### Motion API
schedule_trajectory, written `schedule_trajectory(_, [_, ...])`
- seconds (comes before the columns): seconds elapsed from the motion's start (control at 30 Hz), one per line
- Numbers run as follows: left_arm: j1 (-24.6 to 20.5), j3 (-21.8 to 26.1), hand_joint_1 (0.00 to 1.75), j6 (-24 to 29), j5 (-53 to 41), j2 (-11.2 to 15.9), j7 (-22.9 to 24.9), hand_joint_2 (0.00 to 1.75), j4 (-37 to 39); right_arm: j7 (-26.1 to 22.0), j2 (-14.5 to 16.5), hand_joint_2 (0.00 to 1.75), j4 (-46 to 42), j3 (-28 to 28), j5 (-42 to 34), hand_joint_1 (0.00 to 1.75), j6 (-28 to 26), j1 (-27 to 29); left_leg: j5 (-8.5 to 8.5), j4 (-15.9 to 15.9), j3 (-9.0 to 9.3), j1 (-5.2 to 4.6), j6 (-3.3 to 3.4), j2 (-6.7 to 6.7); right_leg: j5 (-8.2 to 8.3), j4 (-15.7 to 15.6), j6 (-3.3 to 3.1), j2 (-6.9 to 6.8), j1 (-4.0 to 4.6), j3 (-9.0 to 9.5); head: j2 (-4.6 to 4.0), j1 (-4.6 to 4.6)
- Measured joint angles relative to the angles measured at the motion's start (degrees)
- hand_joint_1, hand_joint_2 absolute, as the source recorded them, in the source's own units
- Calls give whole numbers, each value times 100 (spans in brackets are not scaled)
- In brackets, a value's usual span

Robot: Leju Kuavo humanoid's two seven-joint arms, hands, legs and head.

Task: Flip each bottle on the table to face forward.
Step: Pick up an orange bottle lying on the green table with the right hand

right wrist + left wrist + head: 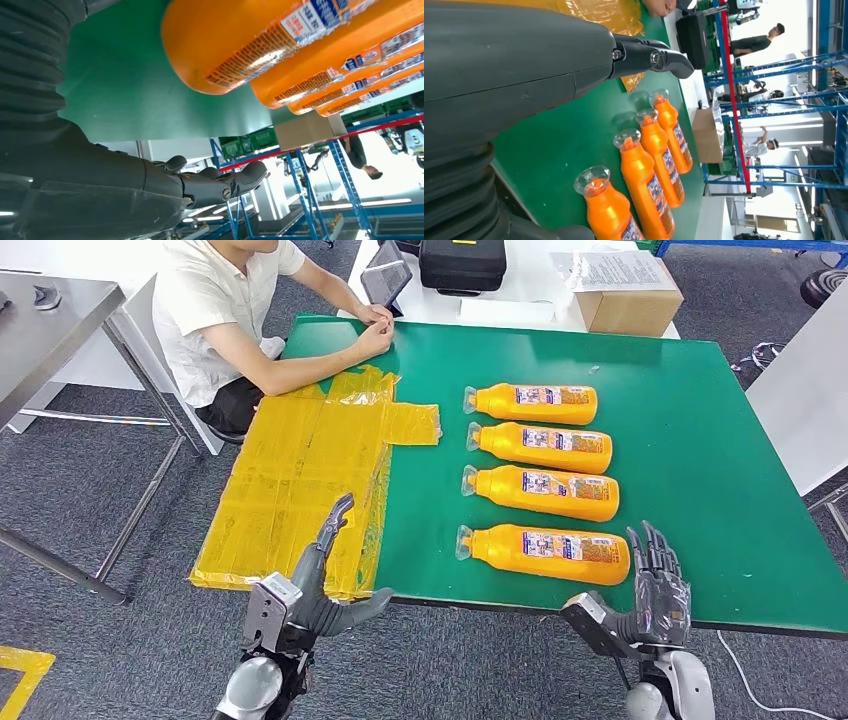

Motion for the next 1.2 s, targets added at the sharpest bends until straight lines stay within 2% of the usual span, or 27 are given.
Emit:
schedule_trajectory(0.23, [-79,-74,0,-16,3,-10,0,175,81,-62,-13,175,452,31,-36,0,70,-334,0,0,-4,1,0,1,-1,2,0,1,2,-2,0,-1])
schedule_trajectory(0.4, [-213,-167,0,-37,6,-20,0,175,139,37,10,175,973,222,238,0,24,-724,2,0,-4,2,0,-2,0,1,0,-1,1,-1,0,1])
schedule_trajectory(0.67, [-275,-212,0,-28,63,-36,44,175,164,50,69,175,1412,486,272,0,166,-1039,2,0,-5,1,0,0,0,2,1,0,1,-1,0,0])
schedule_trajectory(1.07, [-340,-280,0,-22,139,-45,156,175,228,757,28,175,2153,1011,724,1,636,-1569,1,0,12,2,0,4,0,0,0,1,1,9,0,1])
schedule_trajectory(1.2, [-339,-278,0,-22,170,-45,178,175,231,1019,-38,175,2263,1145,810,175,966,-1707,-4,0,48,2,1,5,-3,-4,-3,2,1,32,0,1])
